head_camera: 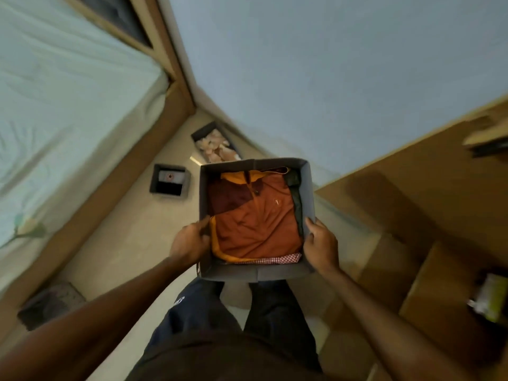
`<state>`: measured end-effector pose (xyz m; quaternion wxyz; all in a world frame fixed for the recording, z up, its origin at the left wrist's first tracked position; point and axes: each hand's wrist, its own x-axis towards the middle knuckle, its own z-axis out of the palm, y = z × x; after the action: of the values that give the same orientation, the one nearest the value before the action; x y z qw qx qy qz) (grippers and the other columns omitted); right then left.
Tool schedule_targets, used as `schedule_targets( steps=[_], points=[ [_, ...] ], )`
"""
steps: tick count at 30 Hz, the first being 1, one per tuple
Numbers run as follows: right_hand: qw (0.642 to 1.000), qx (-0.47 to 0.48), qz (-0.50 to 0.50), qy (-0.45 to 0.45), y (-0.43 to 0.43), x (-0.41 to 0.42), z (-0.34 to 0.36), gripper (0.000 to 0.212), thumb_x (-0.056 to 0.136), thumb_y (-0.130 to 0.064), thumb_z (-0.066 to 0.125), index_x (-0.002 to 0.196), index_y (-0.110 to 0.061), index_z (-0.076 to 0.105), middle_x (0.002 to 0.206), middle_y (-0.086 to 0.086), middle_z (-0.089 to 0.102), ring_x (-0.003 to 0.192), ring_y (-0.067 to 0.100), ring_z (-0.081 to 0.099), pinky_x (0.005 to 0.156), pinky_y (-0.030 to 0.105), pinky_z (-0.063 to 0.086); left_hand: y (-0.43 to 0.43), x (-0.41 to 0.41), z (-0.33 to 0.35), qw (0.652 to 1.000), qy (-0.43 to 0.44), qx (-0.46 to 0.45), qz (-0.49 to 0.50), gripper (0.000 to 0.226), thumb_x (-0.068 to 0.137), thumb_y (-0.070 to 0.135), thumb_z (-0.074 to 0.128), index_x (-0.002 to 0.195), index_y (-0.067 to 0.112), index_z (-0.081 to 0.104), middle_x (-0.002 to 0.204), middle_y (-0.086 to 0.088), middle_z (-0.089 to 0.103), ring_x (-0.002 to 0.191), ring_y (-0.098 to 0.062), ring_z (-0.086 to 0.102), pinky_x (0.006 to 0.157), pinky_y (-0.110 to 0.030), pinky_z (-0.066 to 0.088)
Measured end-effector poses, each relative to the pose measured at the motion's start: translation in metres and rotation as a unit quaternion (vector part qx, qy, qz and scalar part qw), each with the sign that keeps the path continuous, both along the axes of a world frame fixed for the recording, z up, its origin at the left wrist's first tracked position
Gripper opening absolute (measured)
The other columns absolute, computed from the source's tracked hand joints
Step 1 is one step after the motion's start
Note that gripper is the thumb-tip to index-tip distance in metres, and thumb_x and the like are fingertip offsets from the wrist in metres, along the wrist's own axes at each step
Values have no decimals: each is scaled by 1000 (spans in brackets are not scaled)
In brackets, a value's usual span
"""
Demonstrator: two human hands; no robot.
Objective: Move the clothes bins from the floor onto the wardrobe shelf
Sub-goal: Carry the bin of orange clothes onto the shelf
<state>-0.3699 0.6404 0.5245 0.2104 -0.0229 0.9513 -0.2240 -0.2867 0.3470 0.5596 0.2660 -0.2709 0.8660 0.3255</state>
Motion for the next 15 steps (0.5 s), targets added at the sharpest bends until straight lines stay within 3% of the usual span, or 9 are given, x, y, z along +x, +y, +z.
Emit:
schedule_targets(
  steps=[6, 9, 12, 15],
  points=[
    [986, -18, -148, 70, 22, 52, 72, 46, 89, 1, 44, 133, -8, 53, 143, 15, 49, 126, 30, 52, 103, 34, 44, 5, -15, 56, 990, 72, 48, -111, 57, 88, 13, 52, 143, 24, 45, 123, -10, 67, 83, -19, 68, 73, -29, 55],
    [967, -14, -234, 100, 30, 77, 97, 43, 91, -3, 44, 132, -11, 55, 142, 12, 51, 123, 28, 55, 98, 32, 46, 10, -33, 75, 977, 103, 45, -181, 57, 86, 14, 55, 143, 23, 47, 120, -9, 69, 84, -14, 64, 70, -23, 47],
    [941, -10, -309, 134, 45, 99, 127, 42, 92, -5, 46, 131, -14, 57, 137, 10, 56, 96, 22, 63, 83, 32, 50, 30, -54, 101, 951, 155, 38, -264, 56, 85, 17, 57, 140, 24, 51, 116, -9, 71, 95, -21, 68, 76, -25, 48],
    [914, -23, -368, 171, 68, 118, 156, 46, 88, -2, 47, 131, -14, 57, 130, 12, 61, 76, 16, 57, 68, 28, 45, 62, -76, 131, 925, 206, 49, -316, 51, 86, 19, 58, 137, 23, 55, 114, -11, 72, 100, -26, 68, 82, -30, 49]
  ],
)
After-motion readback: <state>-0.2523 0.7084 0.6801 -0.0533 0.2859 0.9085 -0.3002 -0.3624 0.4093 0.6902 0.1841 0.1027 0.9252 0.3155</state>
